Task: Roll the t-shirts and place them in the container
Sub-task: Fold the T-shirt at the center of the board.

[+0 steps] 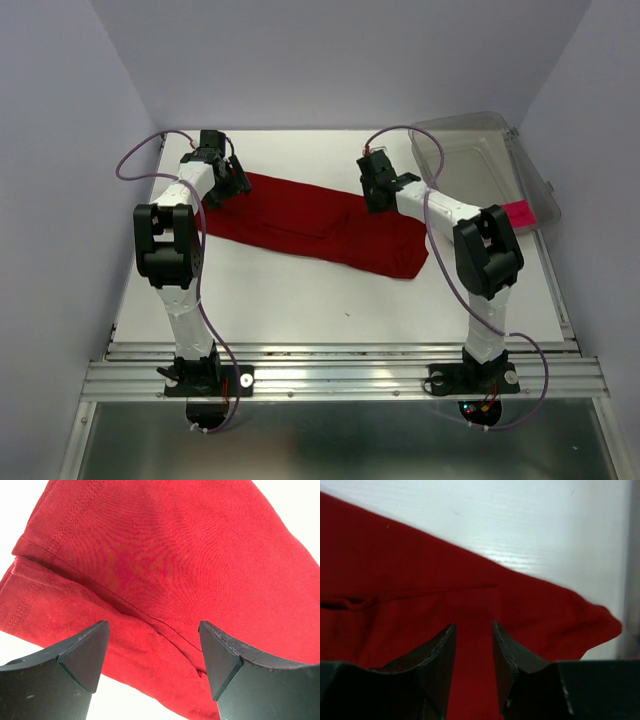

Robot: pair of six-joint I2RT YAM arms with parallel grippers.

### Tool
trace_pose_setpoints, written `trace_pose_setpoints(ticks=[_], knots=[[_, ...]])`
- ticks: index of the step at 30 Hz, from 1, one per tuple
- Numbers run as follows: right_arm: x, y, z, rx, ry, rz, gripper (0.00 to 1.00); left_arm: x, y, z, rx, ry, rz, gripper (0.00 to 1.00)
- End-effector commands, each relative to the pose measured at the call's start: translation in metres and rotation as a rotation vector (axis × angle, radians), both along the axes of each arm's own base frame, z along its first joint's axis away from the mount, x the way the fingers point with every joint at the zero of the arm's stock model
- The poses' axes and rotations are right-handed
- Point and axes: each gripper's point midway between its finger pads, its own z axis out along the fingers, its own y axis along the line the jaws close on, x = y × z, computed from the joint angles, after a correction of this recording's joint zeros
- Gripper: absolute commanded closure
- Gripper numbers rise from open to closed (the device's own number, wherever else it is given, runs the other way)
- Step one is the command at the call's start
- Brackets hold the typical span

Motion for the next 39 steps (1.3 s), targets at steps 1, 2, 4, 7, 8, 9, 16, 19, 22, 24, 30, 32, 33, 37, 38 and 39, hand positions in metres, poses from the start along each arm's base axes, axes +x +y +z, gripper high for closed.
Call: trace_pose_setpoints(ticks=[1,2,4,7,8,9,16,19,22,24,30,32,33,37,38,39], knots=[[-0.022,0.015,0.021,0.164,0.016,-0.053,0.61,0.004,0.002,0.008,-0.001,-0.028,0.000,0.17],[-0.027,0.016,0.018,0.180,0.031,-0.058,0.62,0.004,0.001,0.007,-0.001,-0.026,-0.003,0.17],[-0.032,0.012,0.017,0.209,0.040,-0.079,0.64,0.007,0.001,0.002,-0.001,-0.019,-0.002,0.17],[-0.045,0.012,0.007,0.231,0.077,-0.090,0.66,0.013,-0.001,-0.007,-0.001,-0.009,-0.005,0.17],[-0.047,0.011,0.004,0.232,0.085,-0.093,0.67,0.014,-0.001,-0.010,-0.001,-0.005,-0.005,0.17],[-0.052,0.008,-0.003,0.223,0.100,-0.097,0.67,0.014,-0.001,-0.019,0.000,0.013,-0.005,0.17],[-0.063,0.001,-0.024,0.197,0.136,-0.118,0.68,0.028,-0.002,-0.030,-0.004,0.007,0.002,0.17],[-0.066,-0.009,-0.039,0.171,0.155,-0.143,0.69,0.034,-0.001,-0.034,0.002,0.015,-0.006,0.17],[-0.074,-0.016,-0.051,0.141,0.177,-0.154,0.70,0.034,0.005,-0.033,0.028,0.031,-0.005,0.17],[-0.078,-0.020,-0.055,0.125,0.186,-0.156,0.70,0.035,0.009,-0.020,0.040,-0.001,-0.005,0.18],[-0.078,-0.019,-0.043,0.142,0.163,-0.148,0.70,0.035,0.024,0.010,0.059,-0.063,0.021,0.18],[-0.078,-0.019,-0.038,0.148,0.154,-0.147,0.70,0.035,0.026,0.016,0.059,-0.080,0.025,0.18],[-0.078,-0.019,-0.037,0.151,0.154,-0.146,0.70,0.035,0.040,0.021,0.059,-0.090,0.053,0.17],[-0.078,-0.018,-0.034,0.159,0.150,-0.144,0.70,0.038,0.052,0.014,0.045,-0.080,0.075,0.18],[-0.078,-0.017,-0.033,0.158,0.149,-0.141,0.70,0.039,0.054,0.011,0.040,-0.079,0.081,0.18],[-0.077,-0.017,-0.033,0.160,0.148,-0.140,0.70,0.039,0.056,0.002,0.035,-0.059,0.084,0.18]])
